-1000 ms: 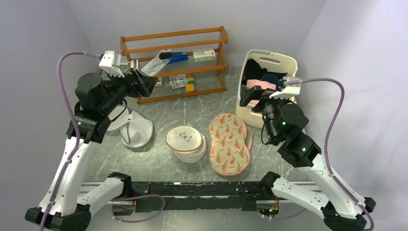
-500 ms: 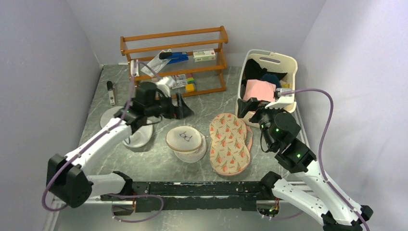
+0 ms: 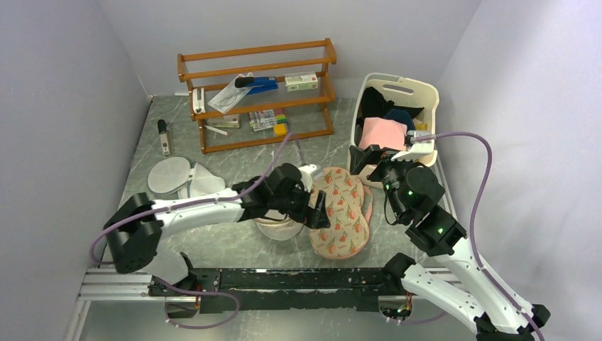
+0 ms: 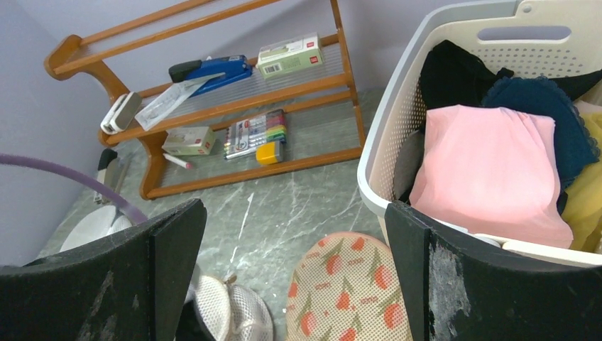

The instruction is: Unzip the laundry bag and remove the bra

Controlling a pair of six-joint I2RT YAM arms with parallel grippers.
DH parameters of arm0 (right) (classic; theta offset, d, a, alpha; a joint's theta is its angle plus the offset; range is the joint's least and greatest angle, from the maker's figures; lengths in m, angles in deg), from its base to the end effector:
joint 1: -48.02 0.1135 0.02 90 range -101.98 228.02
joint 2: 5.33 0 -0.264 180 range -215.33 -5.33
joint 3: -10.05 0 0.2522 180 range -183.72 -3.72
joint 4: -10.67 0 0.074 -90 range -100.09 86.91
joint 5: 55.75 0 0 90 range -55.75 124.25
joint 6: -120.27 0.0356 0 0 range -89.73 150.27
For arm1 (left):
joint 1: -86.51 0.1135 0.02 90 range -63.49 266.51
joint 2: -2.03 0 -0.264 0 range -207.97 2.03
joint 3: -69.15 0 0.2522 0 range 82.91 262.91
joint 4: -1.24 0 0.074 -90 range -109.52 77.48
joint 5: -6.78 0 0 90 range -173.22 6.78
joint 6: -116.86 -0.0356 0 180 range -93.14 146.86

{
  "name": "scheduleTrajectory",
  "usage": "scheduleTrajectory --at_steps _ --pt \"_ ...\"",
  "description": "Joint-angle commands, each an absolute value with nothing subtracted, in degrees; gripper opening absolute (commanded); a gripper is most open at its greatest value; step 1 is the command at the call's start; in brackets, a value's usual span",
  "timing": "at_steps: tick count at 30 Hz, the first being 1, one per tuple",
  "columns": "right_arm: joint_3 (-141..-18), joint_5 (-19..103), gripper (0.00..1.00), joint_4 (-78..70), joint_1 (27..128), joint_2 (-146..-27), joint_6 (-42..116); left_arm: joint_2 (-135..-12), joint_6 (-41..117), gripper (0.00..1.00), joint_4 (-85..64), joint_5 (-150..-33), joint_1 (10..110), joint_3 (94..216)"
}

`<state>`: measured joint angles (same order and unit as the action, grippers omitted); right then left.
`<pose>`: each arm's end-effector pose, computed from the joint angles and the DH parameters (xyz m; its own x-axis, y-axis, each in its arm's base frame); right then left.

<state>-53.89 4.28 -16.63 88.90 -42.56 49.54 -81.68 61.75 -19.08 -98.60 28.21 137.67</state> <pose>0.1174 0.0781 0.3855 -0.0698 0.3177 -0.9456 -0.1761 0.9291 0.3251 0.1615 -0.2795 0.2469 -0.7845 0.2206 -0.5796 0.5914 0.5476 -0.5920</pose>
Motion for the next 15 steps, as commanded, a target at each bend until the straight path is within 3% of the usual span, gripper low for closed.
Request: scheduleTrajectory --at_steps 1,9,15 --pt "-53.02 4.40 1.00 -15.62 88.46 -42.82 50.13 -87.62 63.67 0.99 -14.65 -97.20 23.28 140.13" --pt "-52.95 4.07 1.00 -15.64 88.39 -43.75 50.12 -92.22 62.91 0.99 -27.25 -84.21 23.58 140.11" --pt "-52.80 4.03 1.00 -15.76 88.37 -44.50 50.34 -86.61 58.86 0.99 -30.73 -83.54 35.07 134.93"
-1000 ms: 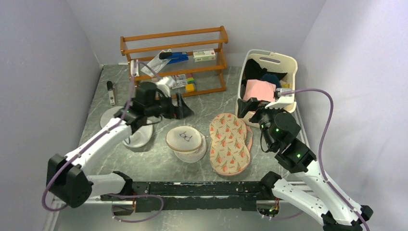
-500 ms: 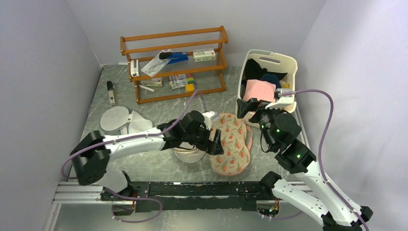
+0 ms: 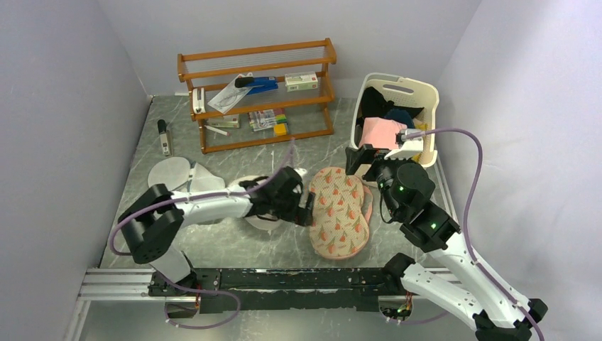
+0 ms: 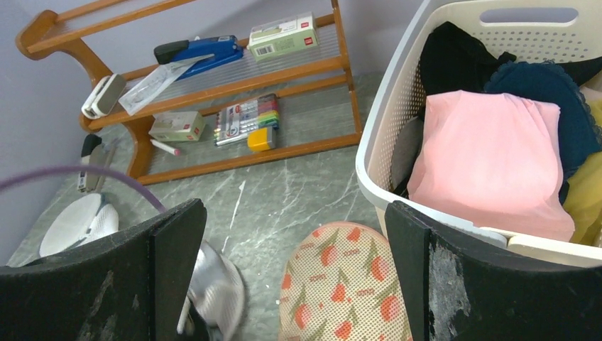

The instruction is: Unzip the laundry bag and remove the bra

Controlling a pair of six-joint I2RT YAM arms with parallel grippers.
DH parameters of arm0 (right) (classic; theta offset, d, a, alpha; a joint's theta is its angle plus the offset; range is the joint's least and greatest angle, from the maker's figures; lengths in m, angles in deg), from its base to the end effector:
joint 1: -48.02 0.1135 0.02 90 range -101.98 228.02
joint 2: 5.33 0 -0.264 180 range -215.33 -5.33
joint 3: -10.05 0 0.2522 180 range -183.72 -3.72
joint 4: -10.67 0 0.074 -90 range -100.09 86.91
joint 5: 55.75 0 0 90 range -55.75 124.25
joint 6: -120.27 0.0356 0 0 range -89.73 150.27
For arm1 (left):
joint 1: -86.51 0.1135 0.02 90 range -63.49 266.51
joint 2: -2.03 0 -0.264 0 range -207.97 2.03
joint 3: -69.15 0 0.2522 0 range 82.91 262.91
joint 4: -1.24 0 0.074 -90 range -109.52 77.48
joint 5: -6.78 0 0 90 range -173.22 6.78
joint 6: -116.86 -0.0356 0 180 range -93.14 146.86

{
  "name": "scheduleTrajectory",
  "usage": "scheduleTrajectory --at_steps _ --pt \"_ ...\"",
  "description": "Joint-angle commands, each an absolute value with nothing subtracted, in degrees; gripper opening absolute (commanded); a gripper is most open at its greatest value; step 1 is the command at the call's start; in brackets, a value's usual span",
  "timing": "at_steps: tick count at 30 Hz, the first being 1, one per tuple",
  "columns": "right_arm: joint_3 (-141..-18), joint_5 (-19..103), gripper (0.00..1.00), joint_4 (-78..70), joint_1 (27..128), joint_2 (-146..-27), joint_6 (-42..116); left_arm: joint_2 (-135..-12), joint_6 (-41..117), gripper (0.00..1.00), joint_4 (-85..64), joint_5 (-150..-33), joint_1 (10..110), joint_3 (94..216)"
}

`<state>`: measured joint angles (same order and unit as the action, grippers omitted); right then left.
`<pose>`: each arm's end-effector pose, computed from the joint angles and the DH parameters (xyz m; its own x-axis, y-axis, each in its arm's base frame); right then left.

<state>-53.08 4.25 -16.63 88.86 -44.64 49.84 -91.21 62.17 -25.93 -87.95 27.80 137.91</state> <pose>0.1259 0.0853 0.3762 -0.1065 0.2914 -0.9507 -0.1625 0.9381 0.3057 0.1701 -0.2856 0.1867 -0.8400 0.2730 -0.4689 0.4812 0.7741 -0.4114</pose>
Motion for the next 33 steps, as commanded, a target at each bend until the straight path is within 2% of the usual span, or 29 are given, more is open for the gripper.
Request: scheduleTrajectory --at_steps 1,8,14,20,25,28,33 --pt "-52.70 4.21 1.00 -15.67 88.40 -44.45 50.42 -84.93 58.24 0.99 -30.14 -84.65 36.53 134.14" --pt "-52.07 4.23 1.00 -15.14 88.37 -44.80 50.66 -81.11 57.54 1.00 -22.83 -95.10 37.35 134.67" --pt "-51.91 4.87 1.00 -15.11 88.39 -44.84 51.08 -87.75 61.70 0.85 -16.86 -100.12 37.28 136.97" --pt "-51.01 5.28 1.00 -16.33 88.36 -43.94 52.35 -95.26 64.35 0.85 -11.64 -101.98 35.56 139.69" --pt "-49.11 4.31 1.00 -16.33 88.39 -42.42 53.92 -101.56 64.61 0.77 -11.94 -101.07 32.09 142.97" --pt "-48.30 4.70 1.00 -15.25 88.44 -41.90 53.16 -103.26 65.40 0.71 -10.47 -99.96 31.26 142.19" --pt "-50.26 5.72 1.00 -16.25 88.44 -43.44 52.92 -103.15 68.40 0.45 -6.77 -100.26 31.32 138.65"
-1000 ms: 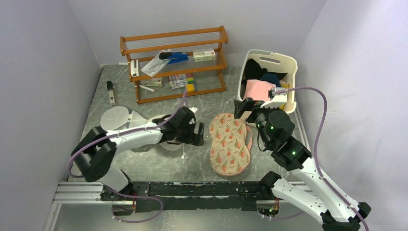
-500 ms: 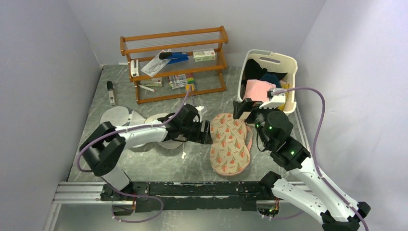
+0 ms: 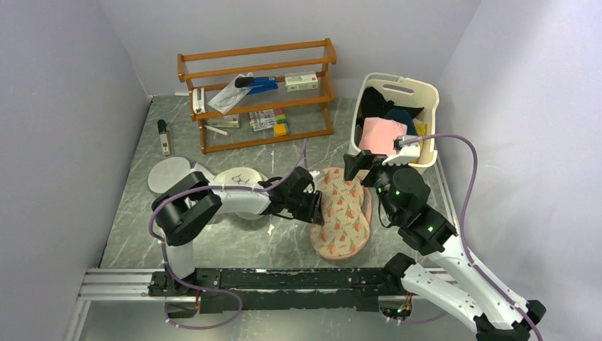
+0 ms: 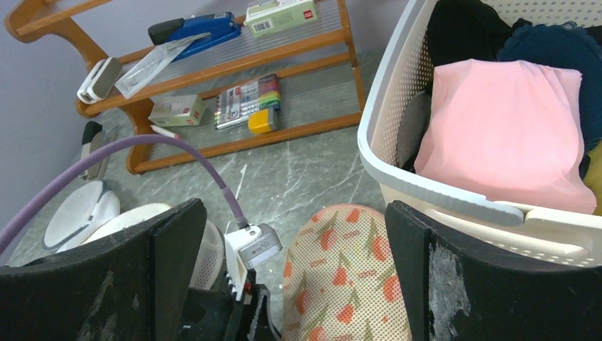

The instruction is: Unzip the laundry bag and remove the bra

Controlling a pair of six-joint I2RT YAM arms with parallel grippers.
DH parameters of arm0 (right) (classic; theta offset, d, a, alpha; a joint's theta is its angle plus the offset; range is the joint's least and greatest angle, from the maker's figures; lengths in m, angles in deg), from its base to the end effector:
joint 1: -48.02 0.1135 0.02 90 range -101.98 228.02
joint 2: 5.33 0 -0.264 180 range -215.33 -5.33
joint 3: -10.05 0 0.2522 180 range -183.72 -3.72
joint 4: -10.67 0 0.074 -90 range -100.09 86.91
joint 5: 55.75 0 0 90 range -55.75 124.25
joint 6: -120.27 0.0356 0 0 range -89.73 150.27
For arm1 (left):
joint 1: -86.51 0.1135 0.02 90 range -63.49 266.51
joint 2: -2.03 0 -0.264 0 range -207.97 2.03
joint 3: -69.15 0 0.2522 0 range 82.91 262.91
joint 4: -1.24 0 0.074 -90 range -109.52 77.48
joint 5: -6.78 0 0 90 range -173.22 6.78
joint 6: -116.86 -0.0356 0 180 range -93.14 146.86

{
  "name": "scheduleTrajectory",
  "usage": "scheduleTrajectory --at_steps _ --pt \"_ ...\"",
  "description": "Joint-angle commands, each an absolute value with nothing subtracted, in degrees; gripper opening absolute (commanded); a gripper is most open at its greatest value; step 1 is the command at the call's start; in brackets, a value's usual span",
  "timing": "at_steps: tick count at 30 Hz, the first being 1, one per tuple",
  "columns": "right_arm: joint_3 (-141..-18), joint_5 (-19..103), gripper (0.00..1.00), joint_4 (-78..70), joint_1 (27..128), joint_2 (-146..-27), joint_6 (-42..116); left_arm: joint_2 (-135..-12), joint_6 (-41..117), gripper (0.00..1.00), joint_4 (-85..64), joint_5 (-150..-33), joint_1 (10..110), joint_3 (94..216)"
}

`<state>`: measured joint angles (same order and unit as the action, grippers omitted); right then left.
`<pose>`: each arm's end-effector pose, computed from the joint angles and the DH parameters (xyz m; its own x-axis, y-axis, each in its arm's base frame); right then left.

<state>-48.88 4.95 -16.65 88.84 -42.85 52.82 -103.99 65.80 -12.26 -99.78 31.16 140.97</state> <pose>0.1248 0.0848 0.3555 -0.1493 0.3130 -0.9380 -0.1564 0.9292 0.3349 0.2044 -0.3136 0.1455 -0.8912 0.2299 -0.3910 0.4338 0.6836 -0.5870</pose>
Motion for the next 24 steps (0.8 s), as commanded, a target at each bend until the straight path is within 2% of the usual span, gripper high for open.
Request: scheduleTrajectory --at_steps 1,7,10,14,20,24 --pt "-50.41 6.18 1.00 -16.19 88.40 -43.81 52.68 -102.09 69.07 0.39 -6.34 -99.49 31.36 137.63" --pt "-51.01 13.01 1.00 -17.28 88.40 -46.13 51.92 -93.24 72.13 0.08 -3.63 -96.60 33.54 131.08" --pt "-49.68 17.21 1.00 -16.05 88.40 -47.43 51.96 -88.60 73.06 0.07 -4.82 -96.78 35.58 129.01" --pt "-48.66 29.65 1.00 -12.72 88.43 -51.20 49.48 -81.61 73.07 0.07 -7.64 -93.44 37.61 126.76" --pt "-51.06 45.41 1.00 -12.26 88.49 -64.52 49.91 -74.01 75.25 0.07 -13.19 -88.86 41.35 125.89" --pt "-50.97 48.27 0.98 -11.44 90.20 -71.21 51.16 -71.01 78.15 0.07 -14.09 -87.07 43.41 125.50"
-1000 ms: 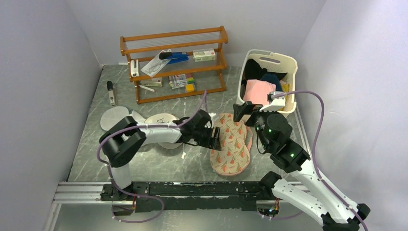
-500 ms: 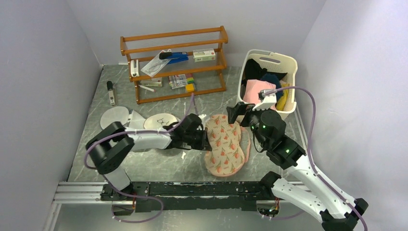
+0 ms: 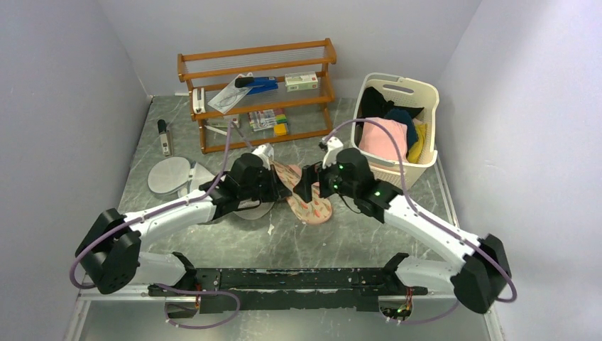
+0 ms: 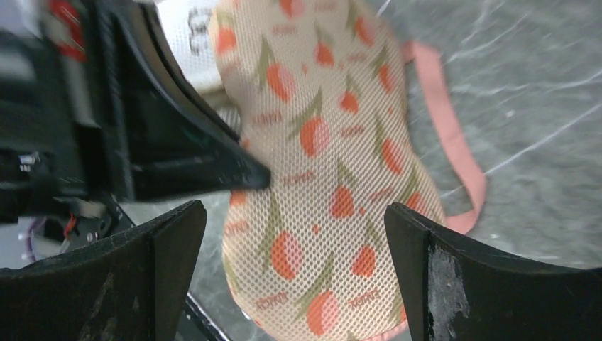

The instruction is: Unzip the laundry bag and remove the bra

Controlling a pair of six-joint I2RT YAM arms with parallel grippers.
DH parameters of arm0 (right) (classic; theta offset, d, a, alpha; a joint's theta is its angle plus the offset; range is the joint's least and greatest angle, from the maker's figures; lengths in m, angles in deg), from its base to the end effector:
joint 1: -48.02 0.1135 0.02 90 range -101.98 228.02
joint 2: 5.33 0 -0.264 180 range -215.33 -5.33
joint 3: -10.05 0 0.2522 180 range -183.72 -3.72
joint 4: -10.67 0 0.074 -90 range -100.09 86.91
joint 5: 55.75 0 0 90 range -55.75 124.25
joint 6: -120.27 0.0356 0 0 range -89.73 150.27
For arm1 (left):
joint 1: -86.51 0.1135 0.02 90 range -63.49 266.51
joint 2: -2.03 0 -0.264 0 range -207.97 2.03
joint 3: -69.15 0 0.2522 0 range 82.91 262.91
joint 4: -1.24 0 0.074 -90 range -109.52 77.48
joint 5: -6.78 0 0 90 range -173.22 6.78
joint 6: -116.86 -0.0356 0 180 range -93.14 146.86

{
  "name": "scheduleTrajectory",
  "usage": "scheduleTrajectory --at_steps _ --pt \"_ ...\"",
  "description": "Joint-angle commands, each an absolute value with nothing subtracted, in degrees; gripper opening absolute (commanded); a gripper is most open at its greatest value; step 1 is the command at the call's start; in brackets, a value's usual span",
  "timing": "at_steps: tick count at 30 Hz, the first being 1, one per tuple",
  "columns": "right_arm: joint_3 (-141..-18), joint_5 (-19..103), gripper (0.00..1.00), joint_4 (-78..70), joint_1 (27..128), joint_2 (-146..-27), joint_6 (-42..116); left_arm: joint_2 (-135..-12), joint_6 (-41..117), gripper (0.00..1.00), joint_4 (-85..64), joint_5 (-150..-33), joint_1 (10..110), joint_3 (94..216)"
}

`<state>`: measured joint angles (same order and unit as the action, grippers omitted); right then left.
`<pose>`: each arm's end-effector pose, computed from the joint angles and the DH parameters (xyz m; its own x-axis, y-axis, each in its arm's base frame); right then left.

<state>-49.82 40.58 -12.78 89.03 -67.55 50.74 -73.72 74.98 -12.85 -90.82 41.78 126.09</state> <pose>0.1841 0.1653 0.2891 -0.5620 -0.0281 -0.8267 -0.5663 0.7415 0.3598 0.1995 -0.2043 0.2287 -0.8357 -0.2109 -0.5070 0.2310 0.7025 -0.6731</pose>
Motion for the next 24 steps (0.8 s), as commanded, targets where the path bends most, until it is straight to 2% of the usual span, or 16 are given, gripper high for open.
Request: scheduleTrajectory --at_steps 1,8,14,20,24 --pt "-50.81 47.92 0.97 -11.29 90.72 -72.06 51.20 -70.67 78.71 0.07 -14.47 -86.50 43.81 125.78" --pt "-48.54 43.79 0.80 -12.49 92.23 -71.05 51.16 -71.29 80.48 0.07 -20.30 -83.55 44.80 130.41" --pt "-44.12 43.96 0.76 -13.09 93.12 -65.78 53.88 -71.37 81.27 0.07 -20.37 -83.40 44.88 132.29" --pt "-37.96 46.48 0.66 -10.41 96.02 -60.43 60.91 -71.38 80.96 0.07 -21.28 -82.99 44.87 134.31" --pt "-34.96 42.95 0.61 -8.39 99.66 -59.09 64.50 -71.47 81.68 0.07 -19.87 -82.96 44.88 134.22"
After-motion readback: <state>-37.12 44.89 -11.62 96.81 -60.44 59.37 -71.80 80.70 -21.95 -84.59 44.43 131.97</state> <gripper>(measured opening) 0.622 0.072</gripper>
